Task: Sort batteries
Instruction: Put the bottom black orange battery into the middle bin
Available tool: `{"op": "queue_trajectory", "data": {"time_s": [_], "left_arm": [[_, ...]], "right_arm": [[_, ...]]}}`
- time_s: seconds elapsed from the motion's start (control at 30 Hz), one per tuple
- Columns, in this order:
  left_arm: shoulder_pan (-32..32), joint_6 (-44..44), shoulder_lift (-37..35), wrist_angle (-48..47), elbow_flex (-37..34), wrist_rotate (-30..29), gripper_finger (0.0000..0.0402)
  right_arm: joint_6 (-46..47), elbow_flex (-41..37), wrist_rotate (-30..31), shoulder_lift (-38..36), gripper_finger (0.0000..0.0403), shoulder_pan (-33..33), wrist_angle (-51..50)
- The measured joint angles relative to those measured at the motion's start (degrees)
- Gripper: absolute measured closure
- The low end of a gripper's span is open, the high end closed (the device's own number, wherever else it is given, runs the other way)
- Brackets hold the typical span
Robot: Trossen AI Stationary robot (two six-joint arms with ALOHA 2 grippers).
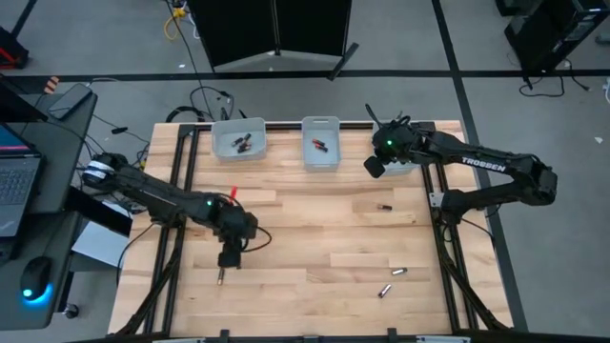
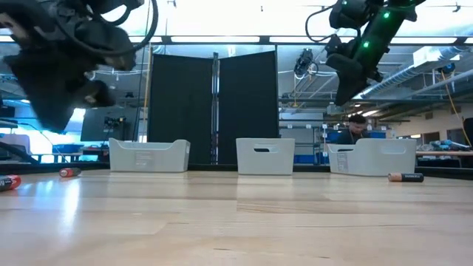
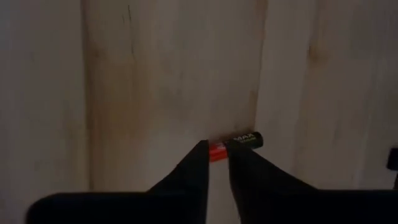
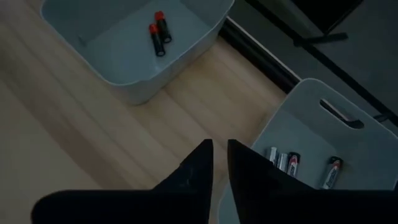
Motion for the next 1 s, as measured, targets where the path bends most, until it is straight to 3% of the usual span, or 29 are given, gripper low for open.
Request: {"op": "queue_trajectory", "data": {"time_s": [0.2, 0.37, 0.6, 1.0], "left_arm": [[-2.7, -2.7, 3.5, 0.2, 0.0, -0.2, 0.0258], [-6.8, 10.9, 3.9, 0.6, 0.0, -3.0, 0.0217], [-10.9, 30.8, 3.9, 3.6, 0.0, -9.5, 0.0209], [-12.2, 41.3, 7.7, 3.4, 0.0, -9.0, 0.0208]], "right_arm": [[-0.2, 0.0, 0.0, 0.0, 0.0347, 0.2, 0.0], [-0.9, 0.0, 0.0, 0.0, 0.0352, 0.2, 0.0], [-1.5, 0.0, 0.0, 0.0, 0.0351, 0.2, 0.0], [-2.1, 0.0, 0.0, 0.0, 0.0359, 0.1, 0.0]]}}
